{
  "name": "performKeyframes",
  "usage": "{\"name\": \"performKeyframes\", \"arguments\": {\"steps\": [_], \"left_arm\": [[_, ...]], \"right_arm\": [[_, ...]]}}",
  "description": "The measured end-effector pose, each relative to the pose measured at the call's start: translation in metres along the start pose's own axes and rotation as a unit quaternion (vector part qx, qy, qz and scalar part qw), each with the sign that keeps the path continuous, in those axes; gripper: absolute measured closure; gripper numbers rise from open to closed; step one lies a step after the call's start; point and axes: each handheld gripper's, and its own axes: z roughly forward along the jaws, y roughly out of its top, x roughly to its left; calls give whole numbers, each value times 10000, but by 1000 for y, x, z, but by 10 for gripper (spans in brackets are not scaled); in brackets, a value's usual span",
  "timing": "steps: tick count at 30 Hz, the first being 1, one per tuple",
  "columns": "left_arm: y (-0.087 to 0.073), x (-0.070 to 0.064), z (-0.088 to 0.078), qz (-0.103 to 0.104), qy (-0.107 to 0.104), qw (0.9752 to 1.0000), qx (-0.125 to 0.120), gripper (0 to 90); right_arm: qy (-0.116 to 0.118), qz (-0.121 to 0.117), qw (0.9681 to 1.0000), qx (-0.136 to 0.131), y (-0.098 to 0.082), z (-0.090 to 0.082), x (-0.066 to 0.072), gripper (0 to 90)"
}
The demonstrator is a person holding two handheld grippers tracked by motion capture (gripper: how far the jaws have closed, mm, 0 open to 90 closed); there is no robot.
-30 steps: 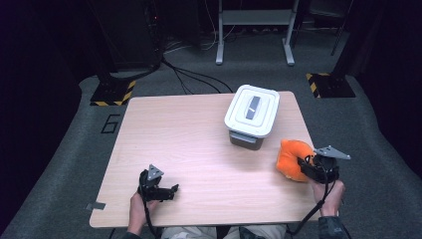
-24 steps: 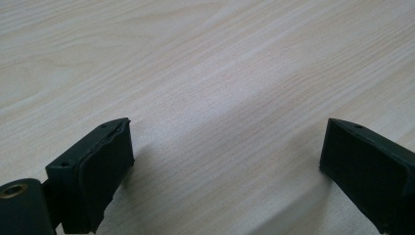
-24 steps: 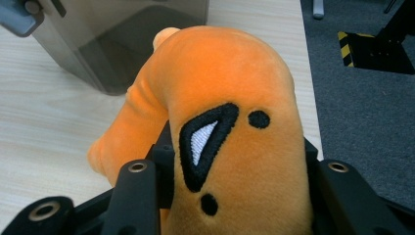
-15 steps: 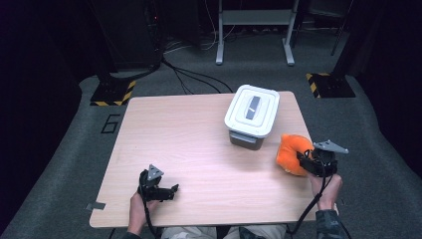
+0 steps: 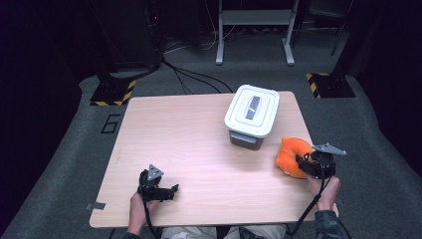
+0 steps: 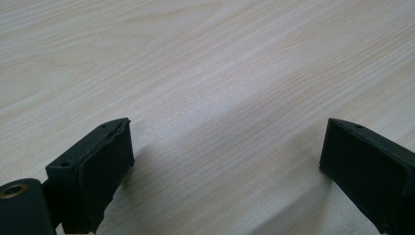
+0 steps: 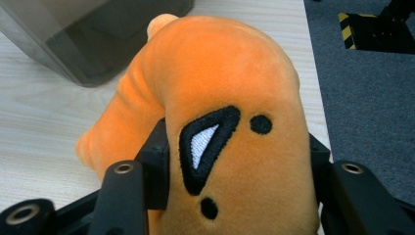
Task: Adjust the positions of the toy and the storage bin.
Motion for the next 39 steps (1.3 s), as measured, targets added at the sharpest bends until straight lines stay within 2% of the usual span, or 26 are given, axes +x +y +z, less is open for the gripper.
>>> {"name": "performKeyframes", "arguments": {"steps": [2, 6, 11, 15, 18, 20, 21, 22, 30, 36, 39], "left_arm": [[0, 0, 0, -5, -10, 10000, 3, 55], [0, 0, 0, -15, -4, 10000, -8, 55], [0, 0, -1, -45, 10, 10000, 34, 56], [1, 0, -1, -78, 25, 9999, 73, 56], [3, 1, -1, -75, -47, 9998, 159, 52], [4, 3, -1, -235, -146, 9995, 132, 28], [6, 4, -2, -233, -208, 9994, 167, 25], [7, 4, -2, -334, -246, 9991, 100, 21], [36, 7, -7, -304, -497, 9983, -42, 12], [59, 9, -4, -328, -622, 9974, -172, 25], [71, 11, -2, -224, -691, 9972, -194, 32]], "right_arm": [[-4, -6, 10000, 3, 1, 0, 0, 421], [-11, -2, 10000, 18, 5, -1, 0, 289], [-17, -122, 9999, 4, 10, -4, 3, 148], [42, -143, 9999, -69, 13, -7, 6, 130], [50, -222, 9997, -109, 16, -12, 9, 102], [84, -257, 9995, -176, 19, -17, 11, 91], [113, -278, 9993, -208, 21, -20, 13, 86], [137, -300, 9992, -211, 23, -22, 14, 76], [377, -497, 9978, -241, 38, -31, 29, 30], [539, -575, 9966, -225, 49, -28, 41, 29], [587, -589, 9963, -208, 55, -24, 46, 33]]}}
